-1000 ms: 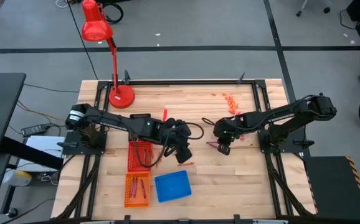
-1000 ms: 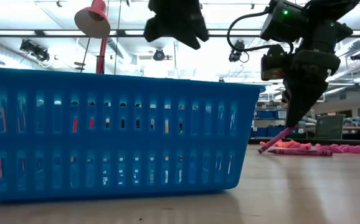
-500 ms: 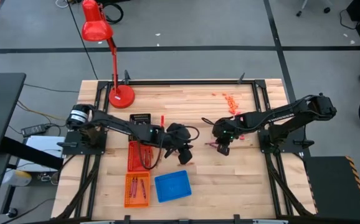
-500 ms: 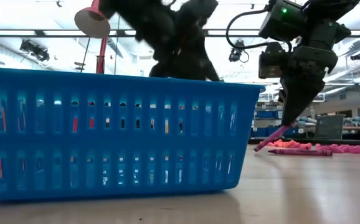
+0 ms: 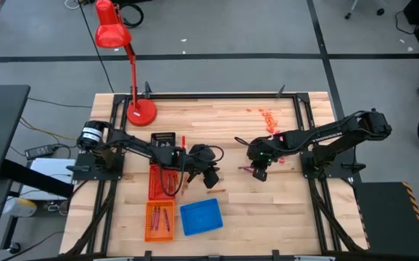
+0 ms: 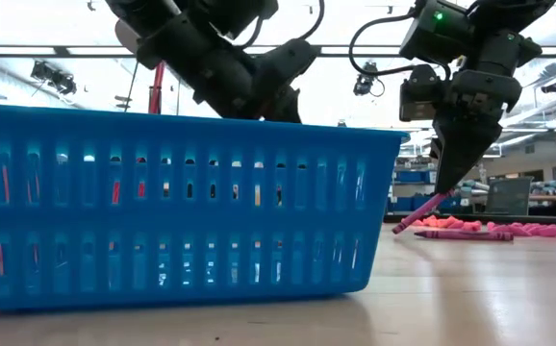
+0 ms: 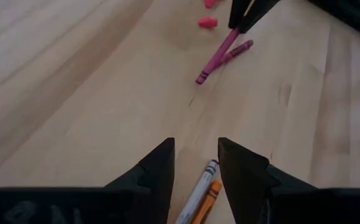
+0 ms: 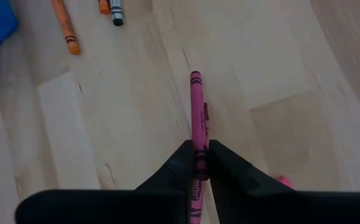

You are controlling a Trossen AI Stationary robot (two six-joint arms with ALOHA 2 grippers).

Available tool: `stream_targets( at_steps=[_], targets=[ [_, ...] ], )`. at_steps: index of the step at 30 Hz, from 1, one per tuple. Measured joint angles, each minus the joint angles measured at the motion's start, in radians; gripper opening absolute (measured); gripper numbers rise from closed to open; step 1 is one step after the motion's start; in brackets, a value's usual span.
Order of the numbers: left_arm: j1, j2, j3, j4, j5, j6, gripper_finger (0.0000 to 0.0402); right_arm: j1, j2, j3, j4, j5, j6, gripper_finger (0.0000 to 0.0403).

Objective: Sort crayons
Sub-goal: Put the red crayon into the orange bin

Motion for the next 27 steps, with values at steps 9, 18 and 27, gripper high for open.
stream_targets(
  at_steps=[9, 18, 27],
  targets=[
    [0.006, 0.096, 0.000, 0.257, 0.000, 0.078, 0.0134, 0.000, 0.000, 0.000, 0.016, 0.001, -0.005, 0.0051],
    [0.012, 0.243, 0.093, 0.329, 0.001, 0.144, 0.0134, 0.000, 0.000, 0.000, 0.030, 0.006, -0.007, 0.0051],
    [0.033, 0.334, 0.275, 0.206, 0.027, 0.358, 0.0134, 0.000, 0.000, 0.001, 0.044, 0.001, -0.006, 0.0051]
  ],
)
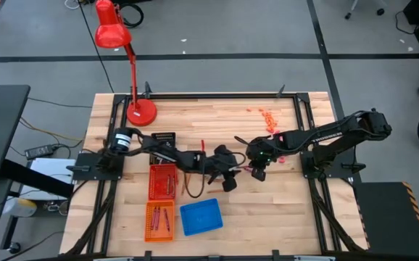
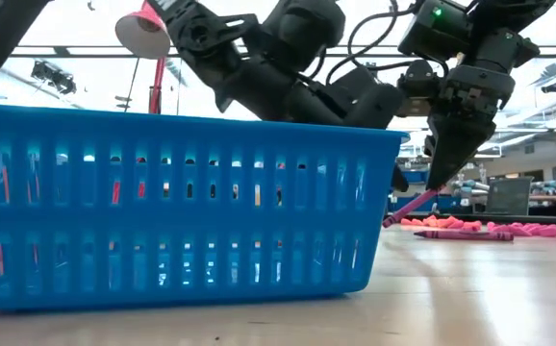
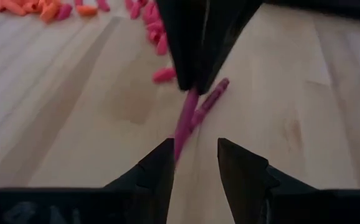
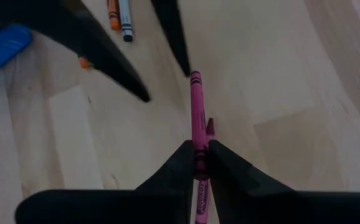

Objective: Sort crayons
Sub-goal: Put the red crayon into the orange bin

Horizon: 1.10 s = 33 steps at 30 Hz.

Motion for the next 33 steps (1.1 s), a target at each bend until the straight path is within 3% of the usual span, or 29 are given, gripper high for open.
stream_targets(
  at_steps=[9, 15, 33],
  targets=[
    [0.025, 0.022, 0.030, -0.021, 0.000, 0.041, 0.0134, 0.000, 0.000, 0.000, 0.005, -0.003, 0.000, 0.0051],
    [0.024, 0.022, 0.030, -0.014, 0.068, 0.089, 0.0134, 0.000, 0.000, 0.000, 0.026, -0.002, -0.007, 0.0051],
    [0.031, 0.022, 0.030, -0.069, 0.068, 0.093, 0.0134, 0.000, 0.000, 0.000, 0.078, -0.027, -0.008, 0.0051]
  ],
)
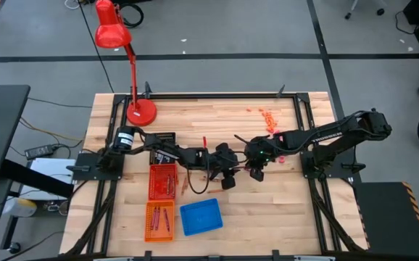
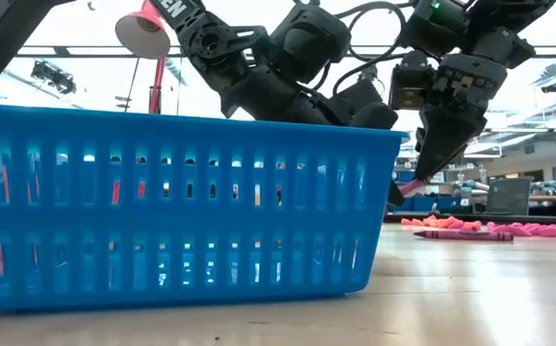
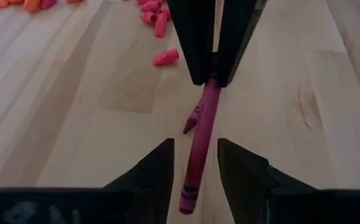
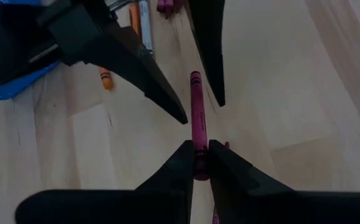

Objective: Sort crayons
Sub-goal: Put the red crayon into the orange bin

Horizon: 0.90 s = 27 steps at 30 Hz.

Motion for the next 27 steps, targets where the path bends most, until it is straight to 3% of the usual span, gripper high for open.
stream_targets(
  at_steps=[8, 18, 27],
  targets=[
    [0.000, 0.000, 0.000, -0.006, 0.000, -0.005, 0.0122, 0.000, 0.000, 0.000, 0.029, -0.002, 0.000, 0.0051],
    [-0.007, 0.000, 0.000, -0.008, 0.012, -0.034, 0.0035, 0.000, 0.000, 0.000, 0.036, -0.015, -0.001, 0.0051],
    [-0.020, 0.000, 0.000, -0.020, 0.003, -0.035, 0.0048, -0.006, -0.001, 0.000, 0.048, -0.064, -0.041, 0.0072]
  ],
)
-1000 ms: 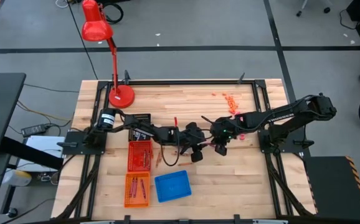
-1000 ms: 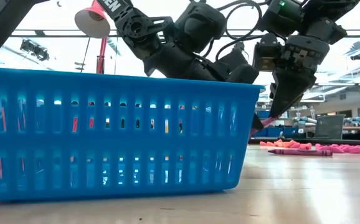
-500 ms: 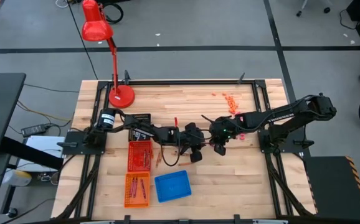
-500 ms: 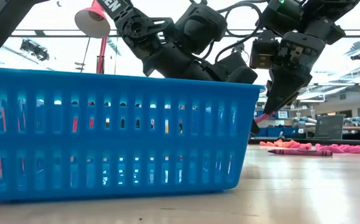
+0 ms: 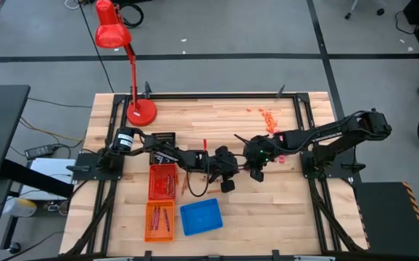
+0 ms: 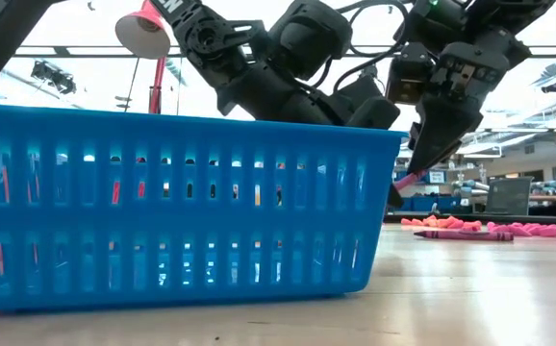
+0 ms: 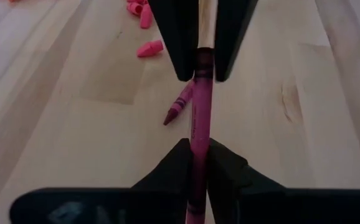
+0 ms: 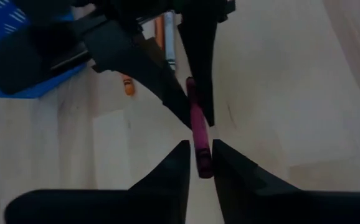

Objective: Sort crayons
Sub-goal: Put the red crayon into the orange bin

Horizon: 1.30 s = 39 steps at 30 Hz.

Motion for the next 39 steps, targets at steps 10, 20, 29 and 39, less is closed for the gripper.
stream_targets(
  at_steps=[10, 20, 29, 39],
  targets=[
    [0.001, -0.031, -0.001, -0.103, 0.090, -0.158, 0.0042, -0.092, -0.101, 0.000, -0.012, -0.094, 0.007, 0.0148],
    [0.002, -0.214, -0.001, -0.400, 0.164, -0.363, 0.0044, -0.212, -0.292, 0.000, -0.072, -0.008, -0.010, 0.0154],
    [-0.015, -0.432, 0.000, -0.683, 0.168, -0.827, 0.0045, -0.255, -0.297, 0.000, -0.087, -0.008, -0.012, 0.0154],
    [-0.185, -0.491, 0.000, -0.916, 0.229, -1.203, 0.0045, -0.252, -0.273, -0.001, -0.050, -0.013, -0.032, 0.0154]
  ],
)
